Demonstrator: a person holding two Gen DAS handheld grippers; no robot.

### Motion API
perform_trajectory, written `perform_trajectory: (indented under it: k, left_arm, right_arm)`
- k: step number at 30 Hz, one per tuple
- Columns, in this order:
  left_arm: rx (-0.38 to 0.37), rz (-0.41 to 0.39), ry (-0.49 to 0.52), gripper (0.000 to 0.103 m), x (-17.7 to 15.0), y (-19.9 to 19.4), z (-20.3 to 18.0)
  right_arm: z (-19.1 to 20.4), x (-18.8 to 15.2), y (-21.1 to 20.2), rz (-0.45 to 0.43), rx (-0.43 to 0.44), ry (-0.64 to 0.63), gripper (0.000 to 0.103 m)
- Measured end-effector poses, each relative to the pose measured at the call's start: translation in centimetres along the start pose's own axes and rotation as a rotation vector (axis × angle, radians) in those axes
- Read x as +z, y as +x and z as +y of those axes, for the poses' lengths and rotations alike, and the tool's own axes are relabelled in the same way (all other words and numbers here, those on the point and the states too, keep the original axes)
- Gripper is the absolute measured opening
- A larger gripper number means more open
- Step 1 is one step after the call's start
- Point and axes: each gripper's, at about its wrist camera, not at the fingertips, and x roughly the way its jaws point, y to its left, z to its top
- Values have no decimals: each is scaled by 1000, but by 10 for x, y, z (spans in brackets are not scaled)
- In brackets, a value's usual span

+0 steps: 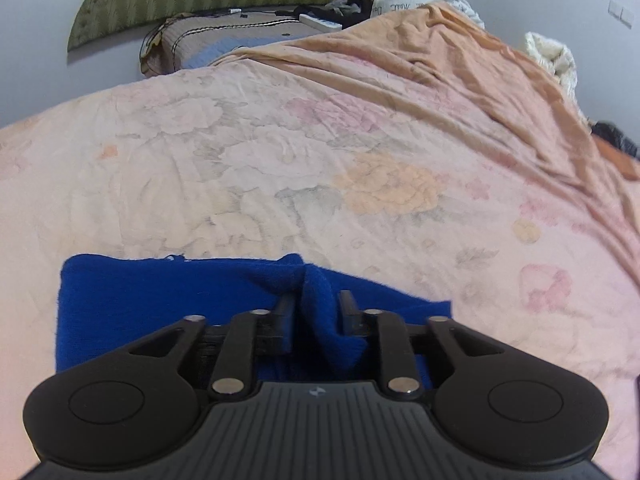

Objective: Fold small clothes

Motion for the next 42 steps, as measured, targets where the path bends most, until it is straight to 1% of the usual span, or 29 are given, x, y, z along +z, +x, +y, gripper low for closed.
perform_trajectory:
  k: [1,2,3,4,5,6,8,11,13,14,15,17,19,20,23,24,25,29,30,32,35,39,42]
  left_arm:
    - [-13,-8,-14,43,1,-2,1]
    - [-29,-27,-27,60,3,-5,2]
    - [-38,-52,-32,70,4,-9,2]
    - [-37,-89,-34,82,5,-15,1]
    - [-28,-120,-30,83,6,-20,0]
    - [-18,-140,-23,83,7,-24,-1]
    - [2,-154,-10,83,12,-30,0]
    - [30,-171,-29,83,14,-43,12]
    - [48,-187,-37,83,9,-53,23]
    - [68,-189,-38,83,5,-58,28]
    - [87,-188,-35,83,0,-62,33]
    - [122,-190,-17,83,-16,-70,42]
    - [155,-188,12,83,-33,-78,48]
    - [171,-183,25,83,-42,-81,50]
    - [185,-160,46,83,-65,-89,58]
    - [182,-149,43,83,-72,-92,62]
    - [178,-141,37,83,-78,-94,65]
    - [125,-109,1,83,-106,-105,74]
    - [116,-101,4,83,-112,-107,74]
    - [110,-93,16,83,-124,-110,72]
    - [105,-88,35,84,-134,-112,70]
    - [119,-96,41,84,-137,-114,70]
    - [134,-105,44,84,-137,-116,67]
  right_arm:
    - [-6,1,0,8,18,31,36]
    - [-11,2,0,15,38,65,37]
    - [-16,3,0,22,57,95,37]
    - [-21,4,0,28,73,121,37]
    - [-25,4,1,34,88,145,38]
    - [-30,5,0,38,101,168,38]
    - [-39,5,1,43,129,222,39]
    - [-55,4,1,46,189,338,42]
    - [-68,2,2,49,239,433,44]
    - [-73,1,3,51,263,470,45]
    - [-78,-1,5,53,285,504,45]
    - [-84,-3,8,62,292,542,24]
    - [-86,0,10,72,268,534,14]
    - [-87,-1,11,70,268,542,12]
    - [-90,-4,13,84,275,557,12]
    - [-91,-4,13,92,270,550,14]
    - [-89,-5,15,102,271,541,21]
    - [-84,-2,9,103,262,498,22]
    - [-84,-2,6,103,266,501,14]
    - [-87,-4,2,104,268,521,11]
    - [-91,-8,-2,118,284,545,10]
    - [-86,-7,-2,144,268,506,9]
    - [-82,-5,-4,144,256,482,9]
